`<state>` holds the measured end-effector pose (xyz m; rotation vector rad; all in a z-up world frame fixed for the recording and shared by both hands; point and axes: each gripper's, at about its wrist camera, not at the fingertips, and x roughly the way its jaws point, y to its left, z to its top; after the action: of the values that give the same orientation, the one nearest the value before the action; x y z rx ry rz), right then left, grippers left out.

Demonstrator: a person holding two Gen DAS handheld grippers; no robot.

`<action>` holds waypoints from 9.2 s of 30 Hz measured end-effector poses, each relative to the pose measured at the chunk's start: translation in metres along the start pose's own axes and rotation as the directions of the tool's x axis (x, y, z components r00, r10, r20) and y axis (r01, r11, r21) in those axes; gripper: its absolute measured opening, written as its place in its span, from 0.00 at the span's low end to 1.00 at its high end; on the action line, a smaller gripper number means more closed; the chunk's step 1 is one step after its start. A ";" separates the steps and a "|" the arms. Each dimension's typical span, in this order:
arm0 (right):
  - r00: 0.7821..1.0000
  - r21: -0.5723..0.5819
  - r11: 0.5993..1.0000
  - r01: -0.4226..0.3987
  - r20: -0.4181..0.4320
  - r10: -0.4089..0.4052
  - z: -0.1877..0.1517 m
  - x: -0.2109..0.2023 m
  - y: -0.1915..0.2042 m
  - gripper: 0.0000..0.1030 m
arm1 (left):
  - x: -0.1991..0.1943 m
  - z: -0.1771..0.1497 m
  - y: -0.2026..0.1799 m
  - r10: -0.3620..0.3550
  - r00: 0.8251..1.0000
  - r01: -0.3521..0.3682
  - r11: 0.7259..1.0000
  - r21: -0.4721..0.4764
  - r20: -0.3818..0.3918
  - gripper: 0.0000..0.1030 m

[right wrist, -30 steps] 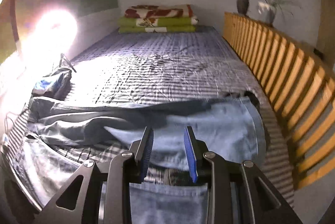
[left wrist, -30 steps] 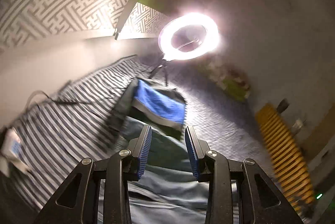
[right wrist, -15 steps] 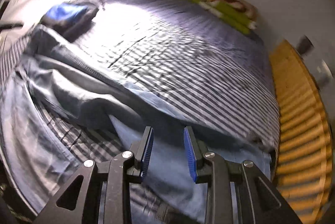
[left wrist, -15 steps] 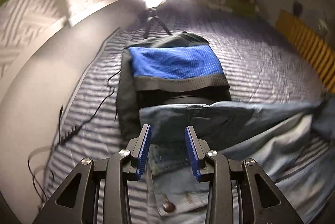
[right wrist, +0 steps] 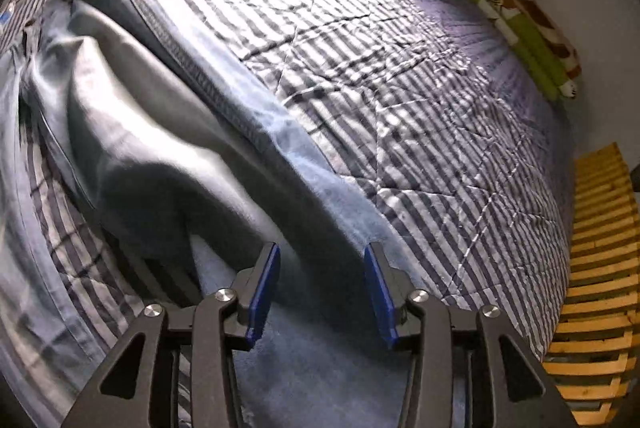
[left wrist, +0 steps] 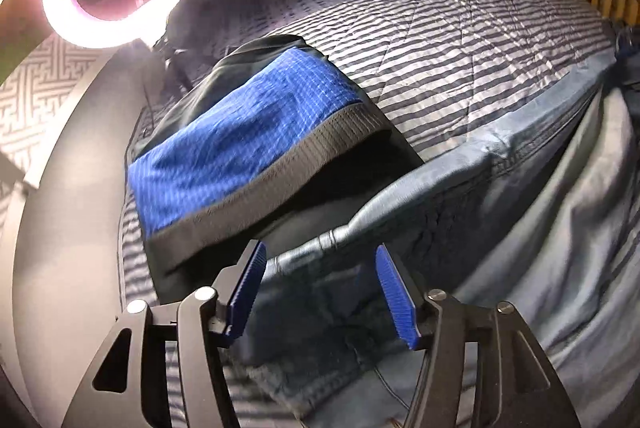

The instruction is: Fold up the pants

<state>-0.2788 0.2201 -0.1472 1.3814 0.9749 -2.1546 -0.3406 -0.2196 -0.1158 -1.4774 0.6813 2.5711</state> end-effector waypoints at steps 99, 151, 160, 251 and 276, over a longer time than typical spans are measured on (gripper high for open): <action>1.000 0.350 0.937 -0.015 0.027 0.006 -0.239 -0.177 0.200 0.02 | -0.160 -0.346 -0.044 -0.085 0.996 0.052 0.827 -0.559 -0.032 0.02; 0.962 0.971 0.234 -0.047 0.107 -0.251 -0.354 -0.179 -0.059 0.07 | -0.107 -0.129 -0.302 -0.489 0.872 0.484 0.866 -0.124 -0.010 0.06; 0.983 0.986 0.042 0.162 -0.157 -0.098 -0.485 -0.157 -0.014 0.05 | -0.108 -0.124 -0.310 -0.463 0.885 0.458 0.883 -0.107 -0.035 0.06; 0.813 -0.136 0.811 -0.569 0.055 0.579 -0.064 -0.102 0.262 0.22 | -0.058 -0.250 0.017 -0.193 0.979 0.093 0.713 -0.695 -0.066 0.02; 0.811 -0.120 0.811 -0.572 0.064 0.581 -0.063 -0.119 0.275 0.05 | -0.063 -0.251 0.027 -0.194 0.975 0.066 0.712 -0.699 -0.106 0.15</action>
<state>-0.0084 0.0761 -0.1505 1.2984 0.5119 -1.6692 -0.1155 -0.3423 -0.1622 -1.8523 -0.4641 2.7303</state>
